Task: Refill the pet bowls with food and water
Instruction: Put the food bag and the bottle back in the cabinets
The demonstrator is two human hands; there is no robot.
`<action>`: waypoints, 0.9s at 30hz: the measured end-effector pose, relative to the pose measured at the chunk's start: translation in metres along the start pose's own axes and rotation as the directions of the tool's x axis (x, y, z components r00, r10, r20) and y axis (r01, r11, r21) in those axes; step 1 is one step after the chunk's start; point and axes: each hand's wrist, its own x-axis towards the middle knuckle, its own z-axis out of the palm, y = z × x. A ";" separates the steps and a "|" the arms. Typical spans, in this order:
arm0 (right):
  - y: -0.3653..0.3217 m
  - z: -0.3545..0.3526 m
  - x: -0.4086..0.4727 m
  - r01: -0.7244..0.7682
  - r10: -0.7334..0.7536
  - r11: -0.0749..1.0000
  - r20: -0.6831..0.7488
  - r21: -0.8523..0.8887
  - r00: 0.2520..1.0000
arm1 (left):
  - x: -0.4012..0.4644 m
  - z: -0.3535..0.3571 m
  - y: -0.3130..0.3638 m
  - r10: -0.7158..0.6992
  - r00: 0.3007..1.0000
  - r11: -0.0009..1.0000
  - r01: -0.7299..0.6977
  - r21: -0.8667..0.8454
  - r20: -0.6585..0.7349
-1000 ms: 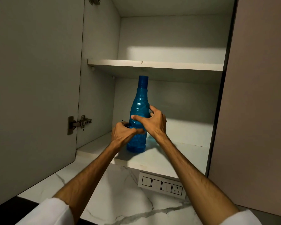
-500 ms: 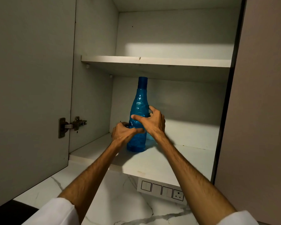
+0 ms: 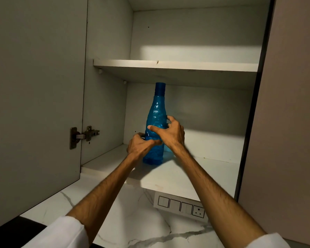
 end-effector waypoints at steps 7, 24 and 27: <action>0.001 -0.011 -0.017 -0.031 0.029 0.998 -0.037 -0.051 0.999 | -0.010 -0.008 -0.004 -0.004 0.999 0.999 0.002 -0.038 -0.032; -0.048 -0.035 -0.133 0.107 -0.104 0.991 -0.041 0.082 0.994 | -0.125 -0.071 0.010 0.020 1.000 0.968 -0.022 -0.248 -0.009; -0.066 -0.035 -0.152 0.151 -0.148 0.981 -0.030 0.125 0.988 | -0.149 -0.092 0.019 0.052 0.998 0.954 -0.061 -0.292 -0.038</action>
